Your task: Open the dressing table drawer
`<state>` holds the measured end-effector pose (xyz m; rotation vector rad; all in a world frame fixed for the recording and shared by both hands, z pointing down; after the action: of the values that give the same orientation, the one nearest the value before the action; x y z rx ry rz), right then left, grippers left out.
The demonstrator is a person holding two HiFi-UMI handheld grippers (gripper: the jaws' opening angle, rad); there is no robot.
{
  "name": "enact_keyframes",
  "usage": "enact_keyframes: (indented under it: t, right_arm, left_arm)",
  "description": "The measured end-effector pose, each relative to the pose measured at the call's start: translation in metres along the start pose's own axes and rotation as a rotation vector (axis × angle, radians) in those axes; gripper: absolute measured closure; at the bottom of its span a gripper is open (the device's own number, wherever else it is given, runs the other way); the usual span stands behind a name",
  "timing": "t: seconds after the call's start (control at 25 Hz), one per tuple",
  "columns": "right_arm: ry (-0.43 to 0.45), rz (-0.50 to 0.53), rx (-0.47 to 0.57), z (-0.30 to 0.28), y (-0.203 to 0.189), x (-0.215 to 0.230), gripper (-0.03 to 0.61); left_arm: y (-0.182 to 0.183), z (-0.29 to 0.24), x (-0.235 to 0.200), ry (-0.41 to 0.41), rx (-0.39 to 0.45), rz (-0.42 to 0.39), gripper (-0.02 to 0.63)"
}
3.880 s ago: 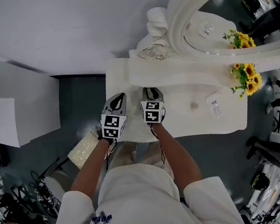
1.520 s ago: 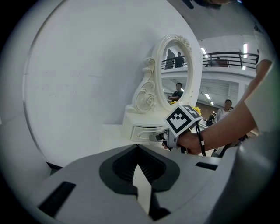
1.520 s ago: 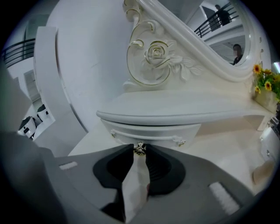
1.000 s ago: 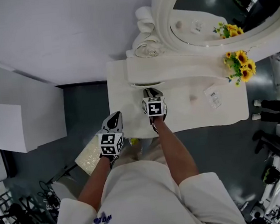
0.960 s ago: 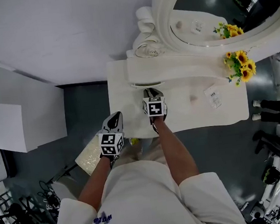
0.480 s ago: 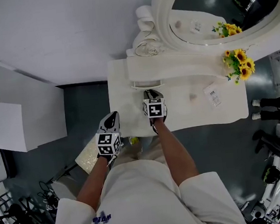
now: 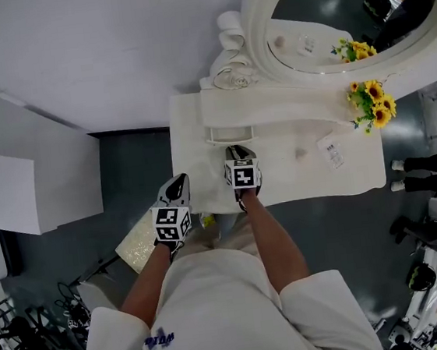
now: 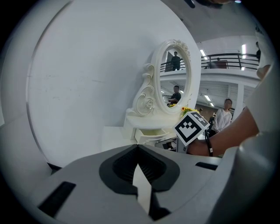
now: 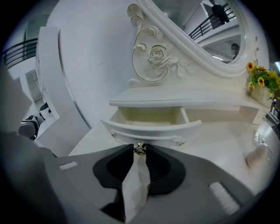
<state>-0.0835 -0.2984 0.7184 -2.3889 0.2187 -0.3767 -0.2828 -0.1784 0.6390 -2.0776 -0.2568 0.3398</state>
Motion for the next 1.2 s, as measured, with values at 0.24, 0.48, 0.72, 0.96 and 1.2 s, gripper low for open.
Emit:
enact_keyframes:
  t: [0.24,0.48,0.72,0.96,1.2]
  right_arm:
    - [-0.001,0.0,-0.004,0.002,-0.004,0.001,0.48]
    - [0.001,-0.003,-0.007,0.004,-0.007,0.0,0.48]
    - [0.001,-0.007,-0.004,0.009,-0.011,-0.001,0.48]
    - [0.002,-0.009,-0.009,0.011,-0.014,-0.001,0.48]
    - [0.003,-0.009,-0.008,0.012,-0.017,0.0,0.48]
  left_arm:
    - [-0.003,0.002,-0.001,0.004,0.002,0.006,0.609]
    - [-0.004,0.006,-0.004,0.006,0.004,0.005,0.609]
    - [-0.005,0.008,-0.008,0.017,0.006,0.014,0.609]
    - [-0.003,0.006,-0.006,0.013,0.01,0.009,0.609]
    - [-0.003,0.005,-0.004,0.01,0.012,0.011,0.609]
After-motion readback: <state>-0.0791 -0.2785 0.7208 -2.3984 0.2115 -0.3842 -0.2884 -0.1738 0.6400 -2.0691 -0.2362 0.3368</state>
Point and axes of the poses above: the fingertips, and each gripper's own axes: z backward along the fingers, x to its right, y out of its top, the point moved 7 cm from there along z, backward along the fingers, and after that the axes turned 6 degrees about -z, right-handed, at the moved point
